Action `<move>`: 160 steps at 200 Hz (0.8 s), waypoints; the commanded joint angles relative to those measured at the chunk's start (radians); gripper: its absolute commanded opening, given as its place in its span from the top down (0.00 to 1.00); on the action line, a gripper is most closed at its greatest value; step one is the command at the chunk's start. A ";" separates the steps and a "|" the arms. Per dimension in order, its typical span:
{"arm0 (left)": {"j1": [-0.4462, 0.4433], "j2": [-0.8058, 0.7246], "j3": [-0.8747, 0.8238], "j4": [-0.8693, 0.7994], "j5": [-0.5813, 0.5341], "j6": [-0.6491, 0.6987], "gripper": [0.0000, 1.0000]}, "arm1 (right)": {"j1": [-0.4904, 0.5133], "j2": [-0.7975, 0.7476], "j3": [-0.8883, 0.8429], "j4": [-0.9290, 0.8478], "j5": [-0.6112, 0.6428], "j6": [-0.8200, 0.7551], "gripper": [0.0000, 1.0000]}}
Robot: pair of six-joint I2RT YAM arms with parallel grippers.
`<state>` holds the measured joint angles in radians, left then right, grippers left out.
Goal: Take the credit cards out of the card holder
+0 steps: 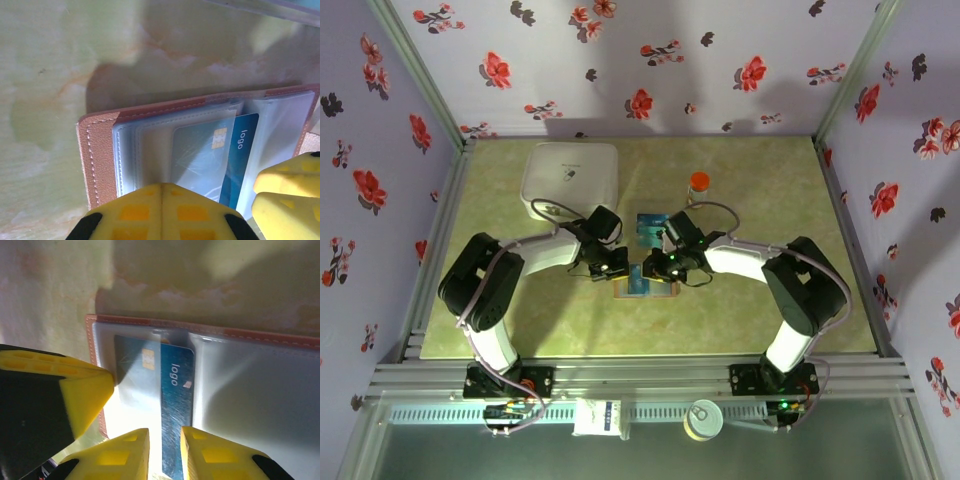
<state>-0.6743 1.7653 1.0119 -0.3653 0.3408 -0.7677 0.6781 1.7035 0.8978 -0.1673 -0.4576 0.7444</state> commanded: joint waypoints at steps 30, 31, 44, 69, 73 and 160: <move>-0.005 0.022 -0.002 -0.044 -0.013 0.036 1.00 | -0.009 0.017 -0.021 0.028 -0.017 0.012 0.75; -0.005 0.021 -0.003 -0.044 -0.013 0.037 1.00 | -0.010 0.017 -0.021 0.029 -0.017 0.013 0.75; -0.006 0.024 -0.006 -0.045 -0.013 0.035 1.00 | -0.012 0.020 -0.025 0.029 -0.013 0.014 0.75; -0.005 0.029 -0.008 -0.048 -0.013 0.035 1.00 | -0.012 0.027 -0.036 0.056 -0.030 0.024 0.75; -0.006 0.029 -0.008 -0.047 -0.013 0.035 1.00 | -0.012 0.025 -0.040 0.059 -0.028 0.026 0.75; -0.014 -0.033 -0.006 -0.058 -0.008 0.023 1.00 | -0.014 0.037 -0.044 0.081 -0.036 0.033 0.76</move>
<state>-0.6754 1.7641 1.0119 -0.3714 0.3405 -0.7525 0.6716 1.7172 0.8627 -0.0998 -0.4759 0.7647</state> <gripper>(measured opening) 0.044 0.246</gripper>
